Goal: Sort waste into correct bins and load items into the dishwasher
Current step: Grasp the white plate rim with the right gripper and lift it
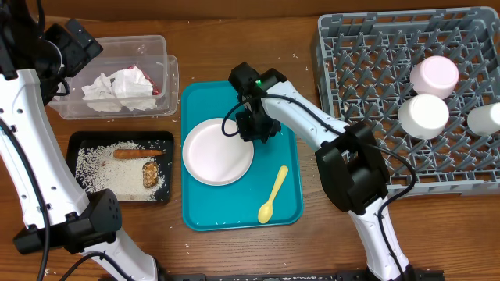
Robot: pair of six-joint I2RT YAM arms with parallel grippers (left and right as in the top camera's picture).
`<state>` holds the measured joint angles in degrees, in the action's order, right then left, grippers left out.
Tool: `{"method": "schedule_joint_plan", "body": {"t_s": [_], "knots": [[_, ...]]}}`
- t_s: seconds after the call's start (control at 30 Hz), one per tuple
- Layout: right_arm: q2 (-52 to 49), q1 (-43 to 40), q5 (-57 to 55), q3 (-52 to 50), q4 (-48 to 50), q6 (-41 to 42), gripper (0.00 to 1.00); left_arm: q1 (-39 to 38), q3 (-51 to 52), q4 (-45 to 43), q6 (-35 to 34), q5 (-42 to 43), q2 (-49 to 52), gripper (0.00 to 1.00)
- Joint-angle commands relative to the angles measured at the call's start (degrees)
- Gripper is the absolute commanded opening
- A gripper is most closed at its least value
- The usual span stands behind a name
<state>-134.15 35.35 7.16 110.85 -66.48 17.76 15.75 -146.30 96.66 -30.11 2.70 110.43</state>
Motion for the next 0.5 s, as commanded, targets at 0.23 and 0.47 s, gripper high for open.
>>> {"method": "schedule_joint_plan", "body": {"t_s": [0.23,0.47], "knots": [[1.2,0.0,1.2,1.7,-1.7,3.5,0.04,-0.4,-0.1,0.0,-0.8,-0.8,0.2,1.0],[1.2,-2.9,-4.6,15.6,-14.1,3.3,0.04,-0.4,-0.1,0.0,-0.8,-0.8,0.2,1.0]]}}
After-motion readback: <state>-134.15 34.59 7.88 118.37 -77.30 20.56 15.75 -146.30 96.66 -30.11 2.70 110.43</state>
